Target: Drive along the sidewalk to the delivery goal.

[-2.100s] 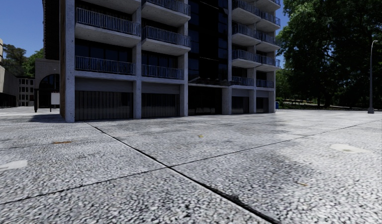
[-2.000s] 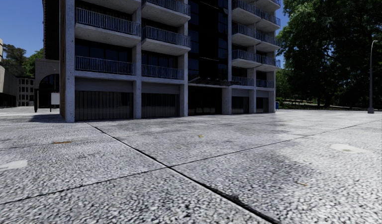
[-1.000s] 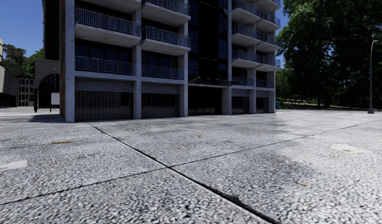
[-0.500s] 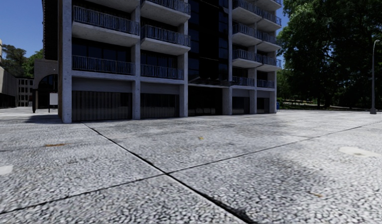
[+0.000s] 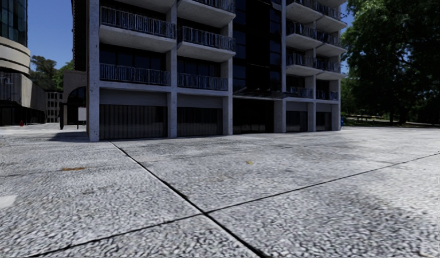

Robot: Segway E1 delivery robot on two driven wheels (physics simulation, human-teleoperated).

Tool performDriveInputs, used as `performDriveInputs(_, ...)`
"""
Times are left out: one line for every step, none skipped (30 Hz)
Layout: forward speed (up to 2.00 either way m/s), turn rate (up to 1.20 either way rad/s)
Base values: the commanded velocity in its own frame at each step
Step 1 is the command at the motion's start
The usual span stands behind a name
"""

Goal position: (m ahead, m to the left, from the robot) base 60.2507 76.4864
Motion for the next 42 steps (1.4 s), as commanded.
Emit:
performDriveInputs(0.80,0.59)
performDriveInputs(0.80,0.59)
performDriveInputs(0.81,0.60)
performDriveInputs(0.82,0.60)
performDriveInputs(0.82,0.61)
performDriveInputs(0.82,0.61)
performDriveInputs(0.82,0.61)
performDriveInputs(0.82,0.61)
performDriveInputs(0.82,0.61)
performDriveInputs(0.82,0.61)
performDriveInputs(0.82,0.61)
performDriveInputs(0.82,0.61)
performDriveInputs(0.82,0.44)
performDriveInputs(0.82,0.00)
performDriveInputs(0.82,0.00)
performDriveInputs(0.82,0.00)
performDriveInputs(0.82,0.00)
performDriveInputs(0.82,0.00)
performDriveInputs(0.82,0.00)
performDriveInputs(0.82,0.00)
performDriveInputs(0.82,0.00)
performDriveInputs(0.82,0.12)
performDriveInputs(0.82,0.17)
performDriveInputs(0.82,0.25)
performDriveInputs(0.82,0.30)
performDriveInputs(0.82,0.30)
performDriveInputs(0.82,0.31)
performDriveInputs(0.82,0.31)
performDriveInputs(0.82,0.31)
performDriveInputs(0.82,0.33)
performDriveInputs(0.82,0.36)
performDriveInputs(0.82,0.36)
performDriveInputs(0.82,0.43)
performDriveInputs(0.82,0.47)
performDriveInputs(0.82,0.47)
performDriveInputs(0.82,0.47)
performDriveInputs(0.82,0.47)
performDriveInputs(0.82,0.47)
performDriveInputs(0.82,0.47)
performDriveInputs(0.82,0.47)
performDriveInputs(0.82,0.47)
performDriveInputs(0.82,0.47)
